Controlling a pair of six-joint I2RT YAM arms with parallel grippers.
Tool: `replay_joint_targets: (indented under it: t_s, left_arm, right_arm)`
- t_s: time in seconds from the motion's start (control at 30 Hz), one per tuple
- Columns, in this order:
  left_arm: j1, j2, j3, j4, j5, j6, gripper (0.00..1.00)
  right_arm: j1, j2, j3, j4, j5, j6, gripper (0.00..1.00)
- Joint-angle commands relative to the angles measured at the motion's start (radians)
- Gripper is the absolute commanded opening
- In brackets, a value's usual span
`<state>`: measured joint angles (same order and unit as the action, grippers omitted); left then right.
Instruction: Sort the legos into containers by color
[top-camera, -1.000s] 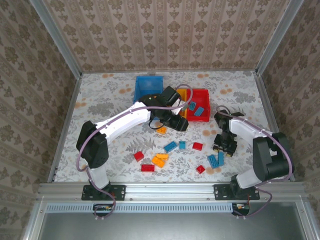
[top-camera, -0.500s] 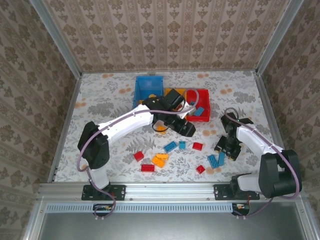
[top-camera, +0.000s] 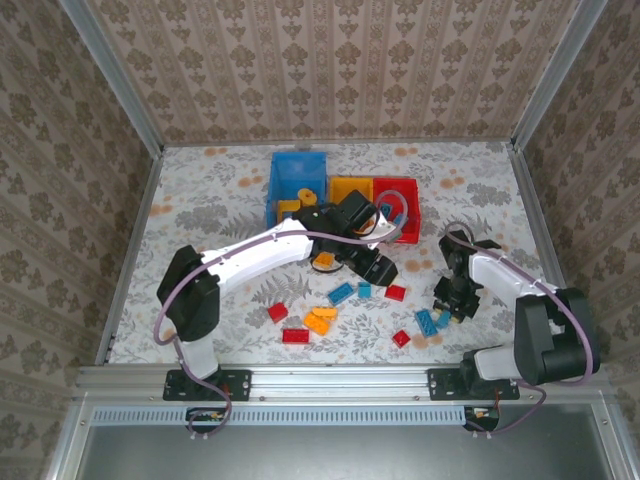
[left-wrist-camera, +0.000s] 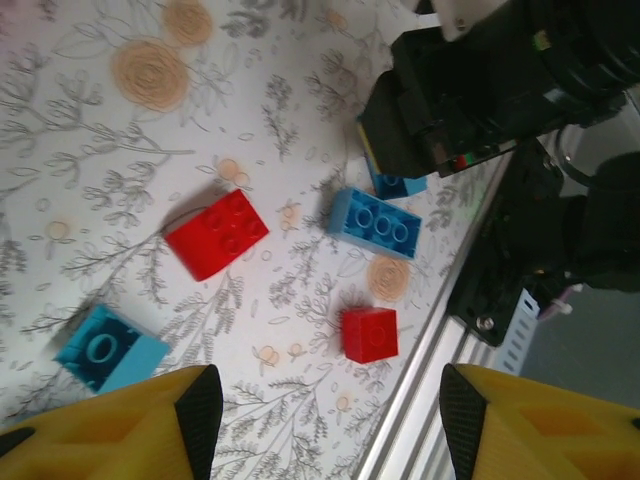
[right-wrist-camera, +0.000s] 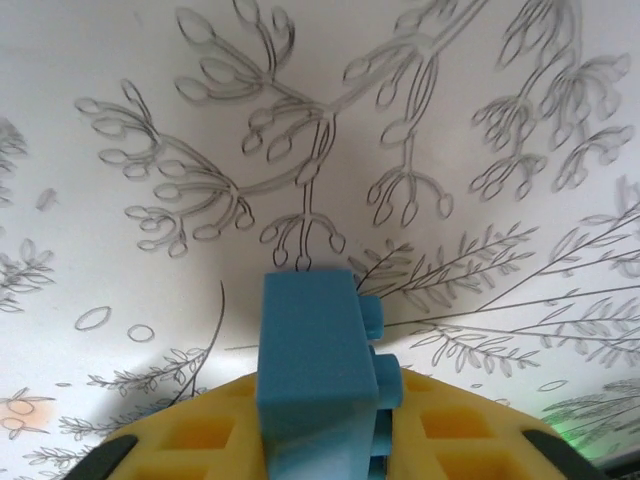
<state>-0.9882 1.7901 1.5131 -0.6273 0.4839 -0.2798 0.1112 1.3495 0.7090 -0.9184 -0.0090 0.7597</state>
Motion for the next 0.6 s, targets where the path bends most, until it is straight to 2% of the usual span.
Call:
replay_joint_targets:
  t_s: [0.0, 0.07, 0.17, 0.33, 0.47, 0.57]
  left_arm:
    - [0.031, -0.101, -0.007, 0.025, -0.128, -0.055, 0.62]
    - [0.059, -0.137, -0.003, 0.031, -0.194, -0.081, 0.63]
    - [0.106, -0.175, 0.016, 0.031, -0.274, -0.111, 0.62]
    - [0.165, -0.159, 0.085, 0.022, -0.333, -0.139, 0.62]
    - [0.191, -0.13, 0.131, 0.008, -0.37, -0.151, 0.62]
    - [0.203, -0.13, 0.139, 0.013, -0.369, -0.151, 0.62]
  right_arm:
    - [0.002, -0.079, 0.115, -0.02, 0.115, -0.025, 0.24]
    - [0.008, -0.075, 0.19, -0.014, 0.113, -0.048, 0.22]
    - [0.057, 0.009, 0.346, 0.013, 0.088, -0.073, 0.21]
    - [0.154, 0.292, 0.683, 0.025, 0.088, -0.111, 0.21]
    - [0.158, 0.516, 0.954, -0.059, 0.19, -0.098, 0.22]
    - [0.143, 0.66, 1.106, -0.087, 0.217, -0.081, 0.22]
